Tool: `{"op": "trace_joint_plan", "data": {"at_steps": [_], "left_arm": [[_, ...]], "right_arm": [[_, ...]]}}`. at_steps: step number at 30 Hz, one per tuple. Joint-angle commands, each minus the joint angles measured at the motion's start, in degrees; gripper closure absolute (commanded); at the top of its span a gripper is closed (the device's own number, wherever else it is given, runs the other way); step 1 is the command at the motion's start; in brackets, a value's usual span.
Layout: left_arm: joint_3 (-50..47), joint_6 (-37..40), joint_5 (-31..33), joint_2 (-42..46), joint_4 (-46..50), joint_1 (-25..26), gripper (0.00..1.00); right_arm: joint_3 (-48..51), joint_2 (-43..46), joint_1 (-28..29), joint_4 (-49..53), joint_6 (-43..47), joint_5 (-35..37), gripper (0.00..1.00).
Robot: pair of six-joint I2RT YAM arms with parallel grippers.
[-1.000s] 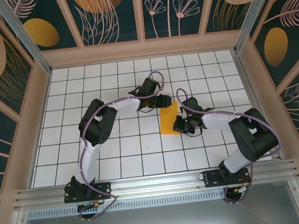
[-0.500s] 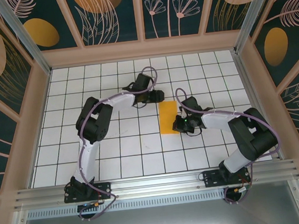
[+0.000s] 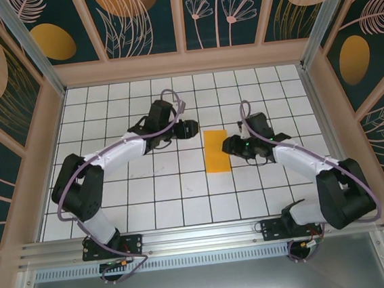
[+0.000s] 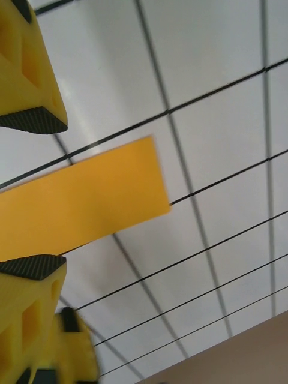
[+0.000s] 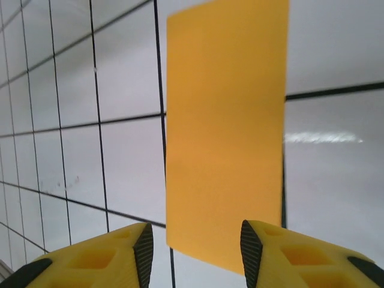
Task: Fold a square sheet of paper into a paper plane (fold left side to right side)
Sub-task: Fold the triangle a second time at the center of the table.
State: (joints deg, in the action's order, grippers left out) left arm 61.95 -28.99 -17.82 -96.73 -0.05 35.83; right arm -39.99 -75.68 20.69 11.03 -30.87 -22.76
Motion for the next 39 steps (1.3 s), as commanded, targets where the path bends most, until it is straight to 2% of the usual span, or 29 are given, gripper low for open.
{"op": "trace_joint_plan", "data": {"at_steps": [1, 5, 8, 20, 26, 39], "left_arm": [[-3.7, -5.6, -5.2, -0.4, -6.6, 3.3, 0.43], [-5.2, -11.3, -8.1, -4.6, -13.3, 5.7, 0.46], [-5.1, -12.9, -7.8, -7.4, -13.2, 6.3, 0.48], [-5.4, -13.3, -9.7, -12.9, -12.1, 8.7, 0.49], [-5.4, -11.8, -8.4, -14.1, -8.3, 9.1, 0.49], [-11.2, -12.7, -7.0, -12.0, -9.8, 9.0, 0.49]], "right_arm": [[0.9, -2.1, -2.2, -0.6, 1.6, -3.2, 0.54], [1.1, -5.9, -2.4, -3.0, 1.2, -4.2, 0.55], [0.4, -8.3, -2.8, -3.8, 1.0, -3.5, 0.56], [-0.3, -10.6, -3.0, -1.3, 1.2, -0.8, 0.58], [-0.1, -10.6, -3.0, -0.1, 1.2, -0.8, 0.58], [0.1, -10.7, -3.0, 0.7, 0.8, -4.0, 0.57]]}}
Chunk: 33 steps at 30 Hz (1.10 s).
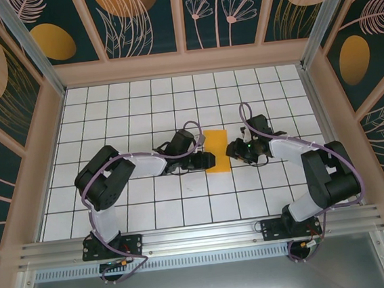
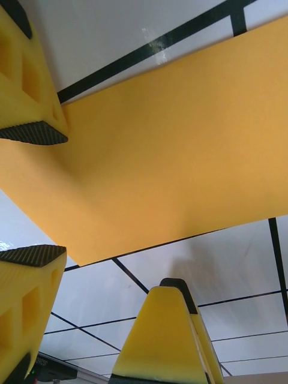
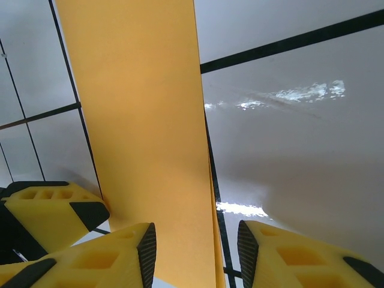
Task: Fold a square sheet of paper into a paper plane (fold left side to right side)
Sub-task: Fold the triangle a second time at the center of the table.
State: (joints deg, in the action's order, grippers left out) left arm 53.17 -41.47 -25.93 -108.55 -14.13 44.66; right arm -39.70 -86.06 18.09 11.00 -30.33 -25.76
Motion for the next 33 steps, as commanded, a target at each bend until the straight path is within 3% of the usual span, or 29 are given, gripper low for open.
{"op": "trace_joint_plan", "data": {"at_steps": [1, 21, 33], "left_arm": [[-2.5, -0.2, 1.1, -0.3, 4.2, 0.2, 0.49], [-3.1, -0.8, 0.4, -0.6, 2.6, 0.2, 0.51], [-3.1, -0.8, 0.4, -1.1, 2.4, 0.3, 0.52]], "right_arm": [[-0.6, -0.5, -0.3, 0.3, 0.3, -0.5, 0.57], [-20.9, -19.3, -3.2, -2.4, 6.3, 4.6, 0.51], [-24.2, -24.4, -1.7, -3.3, 6.6, 2.9, 0.51]]}}
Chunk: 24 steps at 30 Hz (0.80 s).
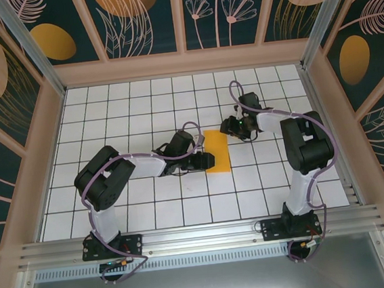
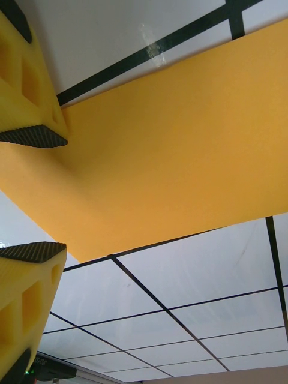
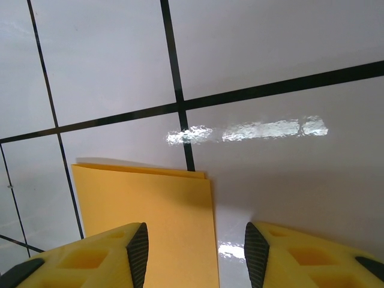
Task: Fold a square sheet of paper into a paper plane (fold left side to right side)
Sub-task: Fold the triangle a second time at the center of the table.
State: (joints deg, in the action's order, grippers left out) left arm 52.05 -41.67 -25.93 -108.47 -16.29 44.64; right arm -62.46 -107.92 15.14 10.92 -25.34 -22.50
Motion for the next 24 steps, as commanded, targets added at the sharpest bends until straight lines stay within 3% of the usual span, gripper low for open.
{"op": "trace_joint_plan", "data": {"at_steps": [1, 24], "left_arm": [[-2.0, -0.6, 0.4, -1.2, 4.5, 0.3, 0.52], [-2.6, -0.8, 0.4, -1.2, 3.7, 0.4, 0.52]], "right_arm": [[-1.4, -2.6, 1.5, -3.3, 1.6, -0.4, 0.5], [-2.6, -2.1, 5.1, -0.9, 1.4, 1.3, 0.53]]}}
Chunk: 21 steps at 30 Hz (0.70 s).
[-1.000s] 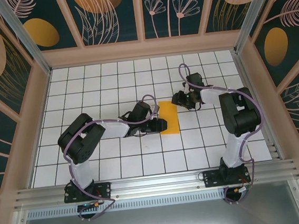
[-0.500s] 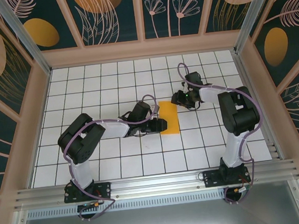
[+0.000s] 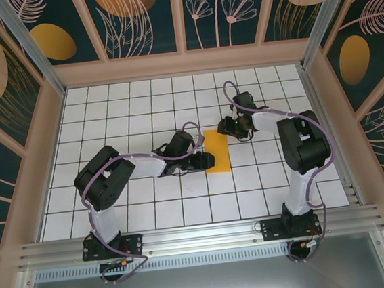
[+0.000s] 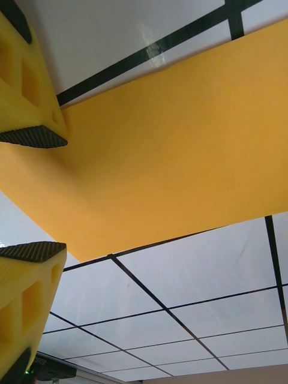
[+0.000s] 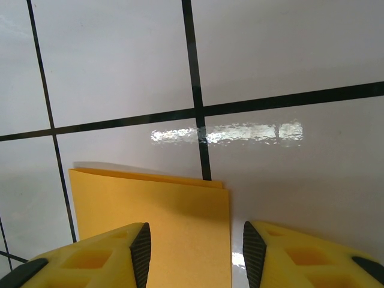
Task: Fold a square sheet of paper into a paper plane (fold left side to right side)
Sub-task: Fold the triangle a second time at the center of the table.
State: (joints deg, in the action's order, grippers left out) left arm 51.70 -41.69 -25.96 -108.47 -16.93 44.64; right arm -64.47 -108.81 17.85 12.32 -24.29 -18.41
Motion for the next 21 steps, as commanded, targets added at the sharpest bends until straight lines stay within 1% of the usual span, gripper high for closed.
{"op": "trace_joint_plan", "data": {"at_steps": [1, 13, 21], "left_arm": [[-2.1, -0.8, 0.5, -1.3, 4.3, 0.4, 0.52], [-2.1, -0.8, 0.5, -1.3, 4.1, 0.3, 0.52], [-2.3, -0.8, 0.6, -1.2, 4.1, 0.3, 0.52]], "right_arm": [[-0.6, -0.9, 2.7, -2.3, 0.5, -2.8, 0.53], [-0.1, 0.4, 4.7, -1.1, 0.3, -2.7, 0.53], [1.9, 3.8, 4.4, -1.2, -0.1, -3.1, 0.53]]}}
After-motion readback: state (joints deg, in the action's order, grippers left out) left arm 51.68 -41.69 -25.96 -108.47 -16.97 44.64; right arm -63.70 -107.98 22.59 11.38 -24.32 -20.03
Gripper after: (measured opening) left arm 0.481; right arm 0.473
